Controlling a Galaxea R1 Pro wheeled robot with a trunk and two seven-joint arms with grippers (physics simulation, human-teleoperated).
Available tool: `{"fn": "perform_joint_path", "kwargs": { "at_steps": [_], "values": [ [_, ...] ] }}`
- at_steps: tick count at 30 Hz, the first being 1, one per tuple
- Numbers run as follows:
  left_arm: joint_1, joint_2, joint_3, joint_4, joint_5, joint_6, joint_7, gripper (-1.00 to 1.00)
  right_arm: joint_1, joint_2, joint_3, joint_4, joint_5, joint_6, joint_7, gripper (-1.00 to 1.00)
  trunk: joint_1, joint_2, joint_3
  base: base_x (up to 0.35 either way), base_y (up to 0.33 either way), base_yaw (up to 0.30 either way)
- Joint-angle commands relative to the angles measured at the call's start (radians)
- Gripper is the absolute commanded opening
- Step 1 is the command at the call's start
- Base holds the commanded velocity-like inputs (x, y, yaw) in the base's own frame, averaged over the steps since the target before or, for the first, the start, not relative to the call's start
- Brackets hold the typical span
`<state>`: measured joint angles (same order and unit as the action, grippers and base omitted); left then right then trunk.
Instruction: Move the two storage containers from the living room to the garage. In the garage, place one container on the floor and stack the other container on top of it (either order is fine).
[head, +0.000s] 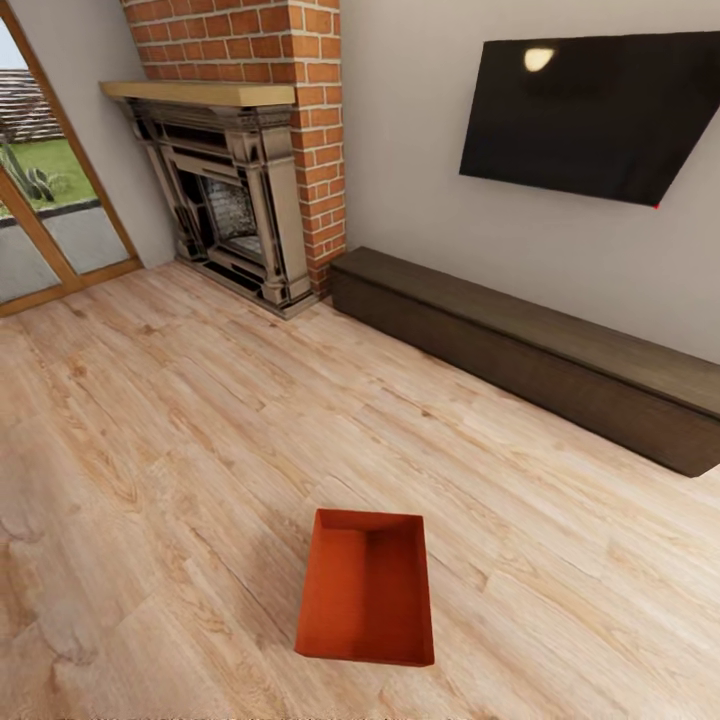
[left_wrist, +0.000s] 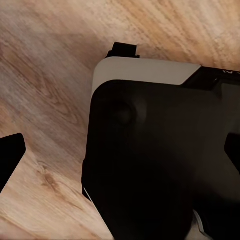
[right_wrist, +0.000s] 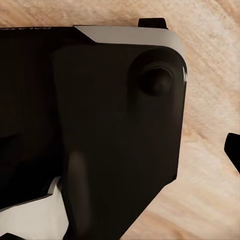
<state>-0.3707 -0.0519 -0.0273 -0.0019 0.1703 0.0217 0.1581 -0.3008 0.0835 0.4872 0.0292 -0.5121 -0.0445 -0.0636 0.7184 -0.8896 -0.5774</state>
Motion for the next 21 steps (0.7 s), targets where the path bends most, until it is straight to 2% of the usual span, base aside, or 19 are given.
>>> {"fn": "perform_joint_path", "kwargs": {
  "at_steps": [1,18,21],
  "values": [
    [0.000,0.000,-0.003,0.000,0.008,0.002,0.003,1.00,-0.001,0.001,0.008,0.003,-0.009,-0.005,-0.001,1.00,0.000,-0.001,-0.002,0.000,0.000,0.070],
    [0.000,0.000,-0.003,0.000,0.008,0.002,0.003,1.00,-0.001,-0.005,0.008,0.003,-0.012,-0.004,0.001,1.00,0.000,-0.001,-0.006,0.000,0.000,0.010],
    [0.017,0.010,0.014,0.009,0.013,0.006,0.000,1.00,0.016,-0.007,0.001,0.014,-0.028,0.013,0.013,1.00,0.000,-0.001,-0.006,0.000,0.000,0.000]
  ]
}}
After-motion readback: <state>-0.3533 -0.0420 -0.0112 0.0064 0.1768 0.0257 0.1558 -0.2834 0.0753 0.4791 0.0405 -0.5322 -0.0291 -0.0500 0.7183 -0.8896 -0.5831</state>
